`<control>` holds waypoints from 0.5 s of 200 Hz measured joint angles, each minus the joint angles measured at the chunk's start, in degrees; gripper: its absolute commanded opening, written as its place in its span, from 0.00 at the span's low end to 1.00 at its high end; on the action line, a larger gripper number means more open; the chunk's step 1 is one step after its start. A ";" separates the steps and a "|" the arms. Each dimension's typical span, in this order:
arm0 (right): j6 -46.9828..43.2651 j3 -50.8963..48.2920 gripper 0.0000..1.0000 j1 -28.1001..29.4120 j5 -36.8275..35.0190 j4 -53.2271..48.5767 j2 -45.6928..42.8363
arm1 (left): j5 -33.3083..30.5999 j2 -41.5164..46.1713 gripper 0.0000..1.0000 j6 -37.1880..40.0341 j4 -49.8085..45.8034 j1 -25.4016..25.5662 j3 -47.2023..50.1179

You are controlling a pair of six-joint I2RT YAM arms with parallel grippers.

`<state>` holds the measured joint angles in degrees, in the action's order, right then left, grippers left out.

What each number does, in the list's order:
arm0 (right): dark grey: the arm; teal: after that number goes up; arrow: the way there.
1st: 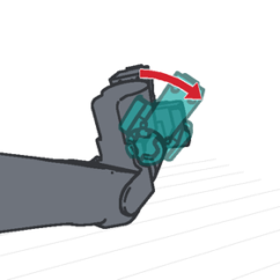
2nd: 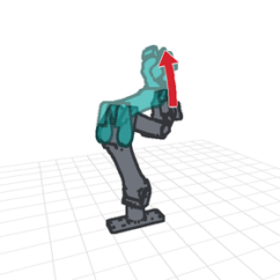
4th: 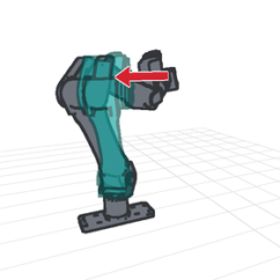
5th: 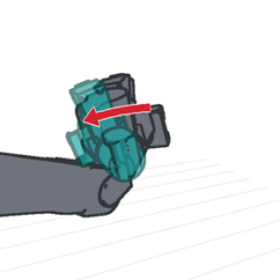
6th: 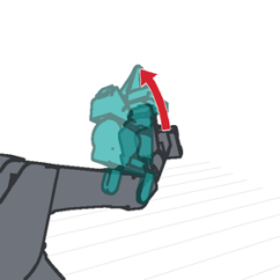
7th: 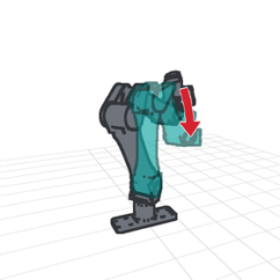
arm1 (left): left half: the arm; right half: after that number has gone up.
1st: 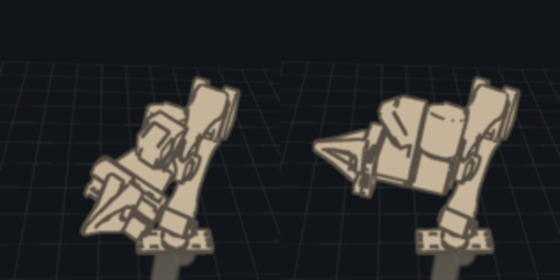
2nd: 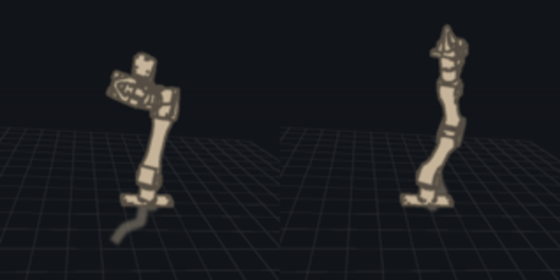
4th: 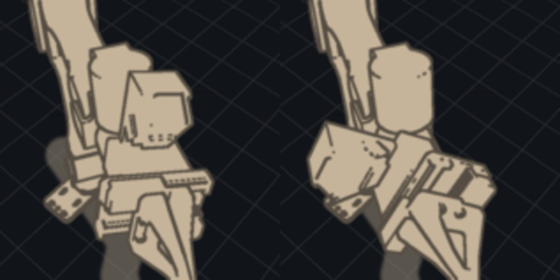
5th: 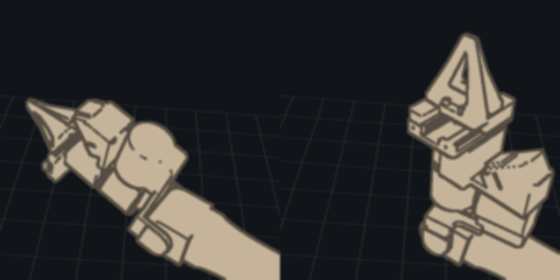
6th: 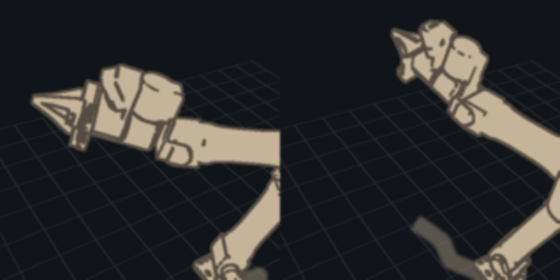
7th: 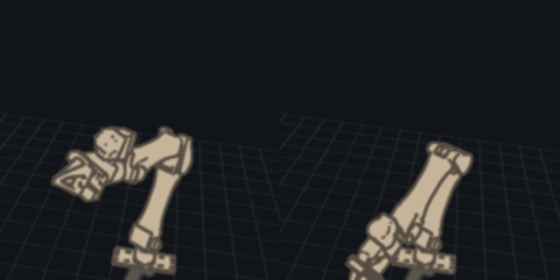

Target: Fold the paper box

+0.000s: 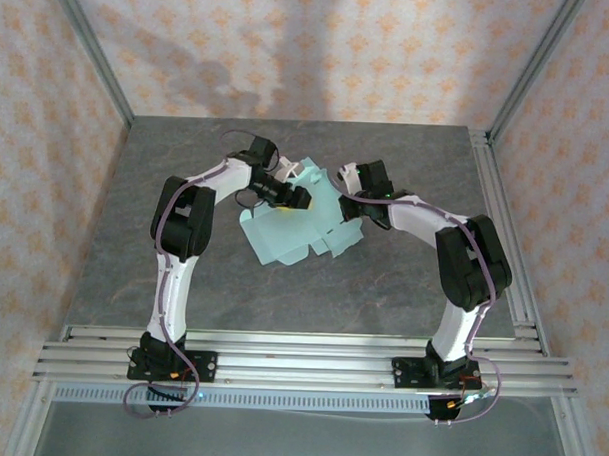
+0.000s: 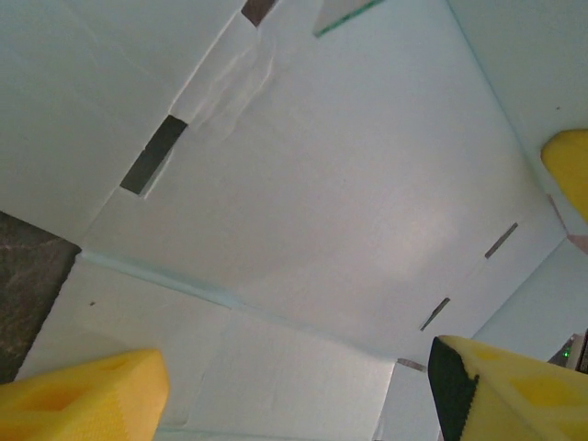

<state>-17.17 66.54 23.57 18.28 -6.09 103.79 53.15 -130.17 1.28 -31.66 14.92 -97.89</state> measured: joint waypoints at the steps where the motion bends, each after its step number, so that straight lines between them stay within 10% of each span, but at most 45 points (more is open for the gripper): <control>1: 0.00 0.02 0.00 0.00 -0.04 0.00 0.00 | 0.02 0.02 0.78 -0.02 0.13 0.00 0.04; 100: -1.53 2.21 0.00 1.16 -3.82 -3.72 0.98 | -8.09 22.40 1.00 -18.73 33.83 -1.42 29.92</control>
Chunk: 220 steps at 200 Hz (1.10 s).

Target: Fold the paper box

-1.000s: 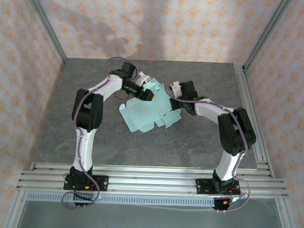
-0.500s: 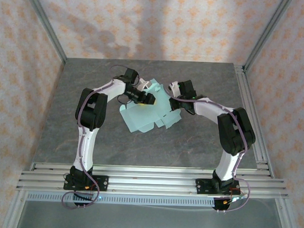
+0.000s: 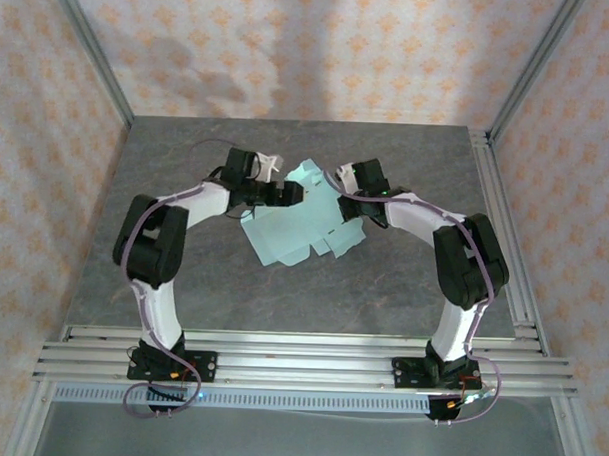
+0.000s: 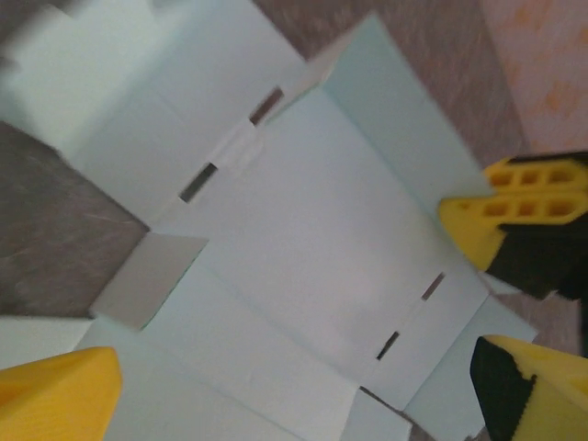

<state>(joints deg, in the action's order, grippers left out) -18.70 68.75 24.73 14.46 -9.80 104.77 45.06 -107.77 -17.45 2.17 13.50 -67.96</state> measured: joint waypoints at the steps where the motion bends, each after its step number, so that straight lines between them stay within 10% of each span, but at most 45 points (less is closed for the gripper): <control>1: -0.04 0.00 0.00 -0.02 -0.13 -0.04 -0.02 | -0.15 0.24 1.00 -0.17 0.20 -0.07 0.20; 90: -9.55 0.74 0.00 4.07 -5.81 -1.14 -0.02 | -14.12 6.67 0.96 -9.97 6.91 -8.31 7.32; 122: -13.92 0.20 0.00 5.90 -9.29 1.25 -0.15 | -15.52 3.43 0.80 -9.35 2.10 -9.53 1.09; 220: -32.94 -8.83 0.00 14.36 -28.41 19.93 -2.62 | -15.39 -7.72 0.82 -7.13 -7.52 -11.26 -9.73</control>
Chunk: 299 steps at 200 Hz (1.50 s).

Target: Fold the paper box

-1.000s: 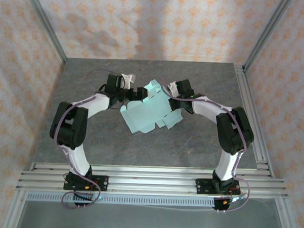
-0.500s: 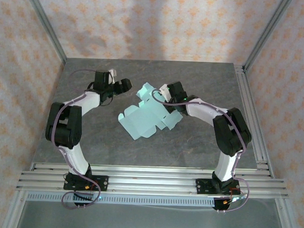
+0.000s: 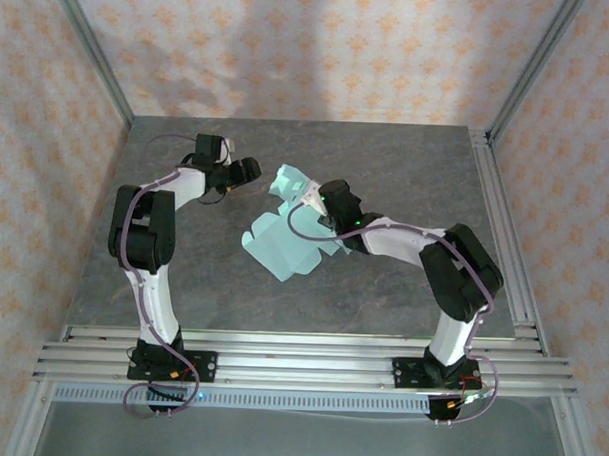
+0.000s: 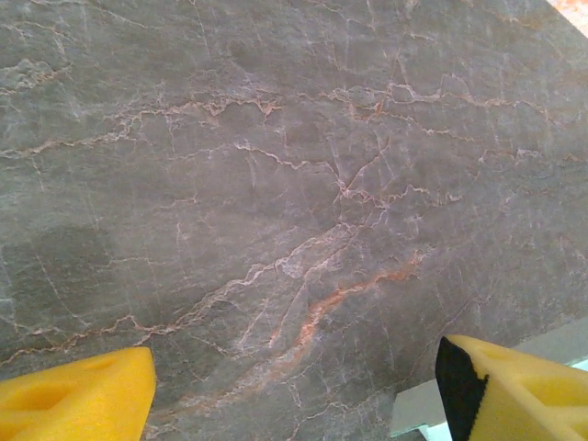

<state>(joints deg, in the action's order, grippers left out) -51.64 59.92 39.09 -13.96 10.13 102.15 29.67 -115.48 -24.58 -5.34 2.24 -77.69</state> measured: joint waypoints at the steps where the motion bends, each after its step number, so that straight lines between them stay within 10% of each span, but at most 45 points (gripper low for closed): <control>1: -0.13 -0.02 0.00 0.07 -0.11 0.13 0.00 | 0.00 0.00 0.82 0.04 0.00 0.00 -0.02; 84: -17.38 -6.71 0.00 6.62 -10.88 20.28 0.02 | -0.33 -2.91 0.83 2.91 -2.40 -1.18 -3.85; 299: -23.41 -5.18 0.00 6.49 -10.75 24.46 5.90 | 13.03 -2.03 0.81 13.73 3.13 1.79 2.38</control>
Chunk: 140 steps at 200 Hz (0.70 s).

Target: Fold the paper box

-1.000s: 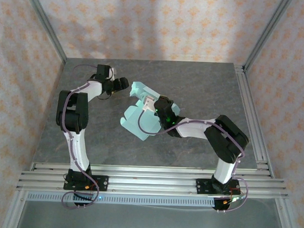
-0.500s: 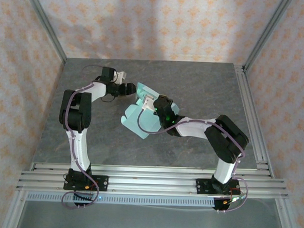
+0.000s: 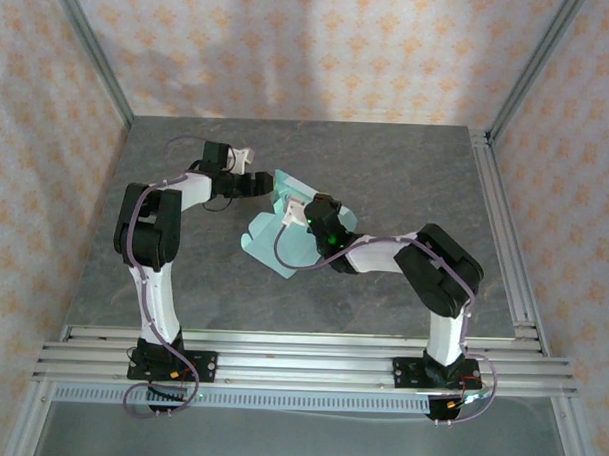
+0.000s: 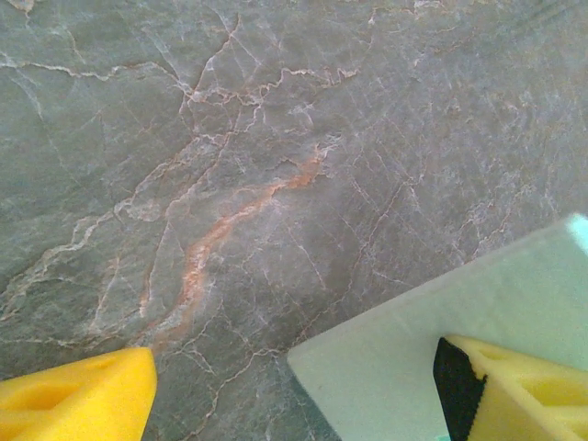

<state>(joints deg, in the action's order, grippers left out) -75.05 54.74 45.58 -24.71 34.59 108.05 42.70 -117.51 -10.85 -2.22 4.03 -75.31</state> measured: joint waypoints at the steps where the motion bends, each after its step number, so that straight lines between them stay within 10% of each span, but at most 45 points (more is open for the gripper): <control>1: -0.04 0.00 0.00 0.00 0.00 0.07 0.04 | 0.00 0.00 0.81 0.00 0.02 0.00 0.00; 140: -2.12 0.00 0.00 -0.22 -0.83 2.80 1.40 | 0.11 0.81 0.75 -3.23 7.52 -2.69 3.43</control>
<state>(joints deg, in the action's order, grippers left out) -77.17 54.74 45.36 -25.54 37.39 109.45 42.81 -116.71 -14.09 5.30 1.34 -71.88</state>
